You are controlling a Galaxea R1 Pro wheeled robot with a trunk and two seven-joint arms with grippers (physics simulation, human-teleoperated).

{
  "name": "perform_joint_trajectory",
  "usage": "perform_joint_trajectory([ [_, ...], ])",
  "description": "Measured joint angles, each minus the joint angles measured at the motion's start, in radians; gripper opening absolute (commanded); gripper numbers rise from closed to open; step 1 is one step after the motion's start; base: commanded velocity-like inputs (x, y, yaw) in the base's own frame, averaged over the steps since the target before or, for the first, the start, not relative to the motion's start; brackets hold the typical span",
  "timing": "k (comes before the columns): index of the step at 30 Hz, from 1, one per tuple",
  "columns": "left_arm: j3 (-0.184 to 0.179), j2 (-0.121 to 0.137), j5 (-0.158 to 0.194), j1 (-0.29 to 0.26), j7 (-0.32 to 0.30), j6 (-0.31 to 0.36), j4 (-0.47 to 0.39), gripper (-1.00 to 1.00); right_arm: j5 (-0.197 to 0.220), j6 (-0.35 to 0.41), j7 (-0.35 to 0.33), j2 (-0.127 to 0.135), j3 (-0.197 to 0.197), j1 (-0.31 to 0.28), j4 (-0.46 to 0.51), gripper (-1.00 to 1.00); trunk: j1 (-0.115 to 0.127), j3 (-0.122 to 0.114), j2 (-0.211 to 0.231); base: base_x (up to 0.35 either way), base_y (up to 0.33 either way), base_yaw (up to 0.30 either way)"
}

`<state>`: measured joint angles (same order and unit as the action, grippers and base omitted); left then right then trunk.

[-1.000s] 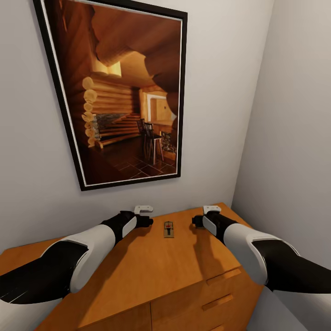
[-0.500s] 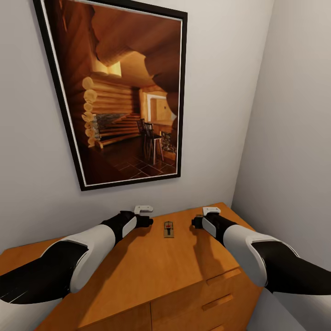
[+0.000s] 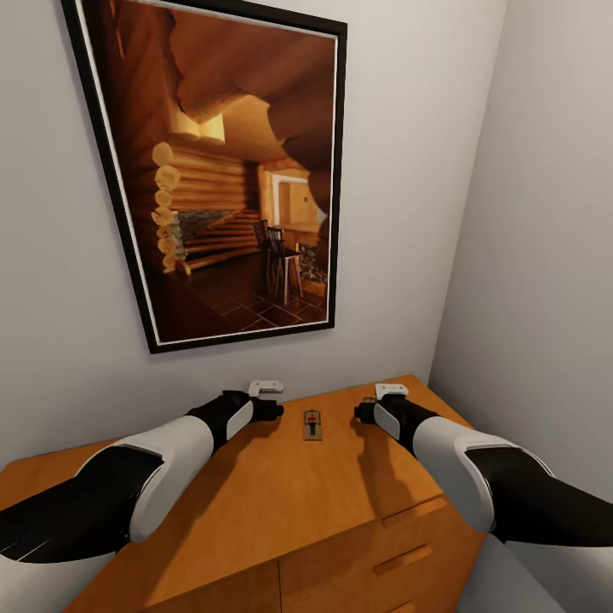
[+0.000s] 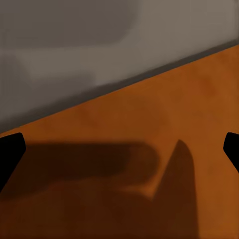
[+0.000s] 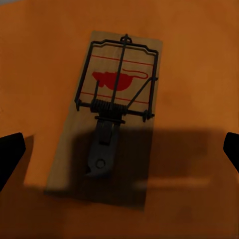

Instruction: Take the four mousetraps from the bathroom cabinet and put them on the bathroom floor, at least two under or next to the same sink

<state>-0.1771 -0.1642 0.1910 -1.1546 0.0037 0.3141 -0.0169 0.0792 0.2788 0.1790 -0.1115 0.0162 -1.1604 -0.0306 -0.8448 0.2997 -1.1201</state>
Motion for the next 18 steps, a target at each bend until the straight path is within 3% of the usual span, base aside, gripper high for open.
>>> perform_joint_trajectory([
  [18,0.000,0.000,0.000,0.000,-0.001,0.000,0.000,1.00,-0.001,0.001,0.001,0.001,0.000,0.001,0.000,1.00,0.000,0.000,0.000,0.000,0.000,0.000],
])
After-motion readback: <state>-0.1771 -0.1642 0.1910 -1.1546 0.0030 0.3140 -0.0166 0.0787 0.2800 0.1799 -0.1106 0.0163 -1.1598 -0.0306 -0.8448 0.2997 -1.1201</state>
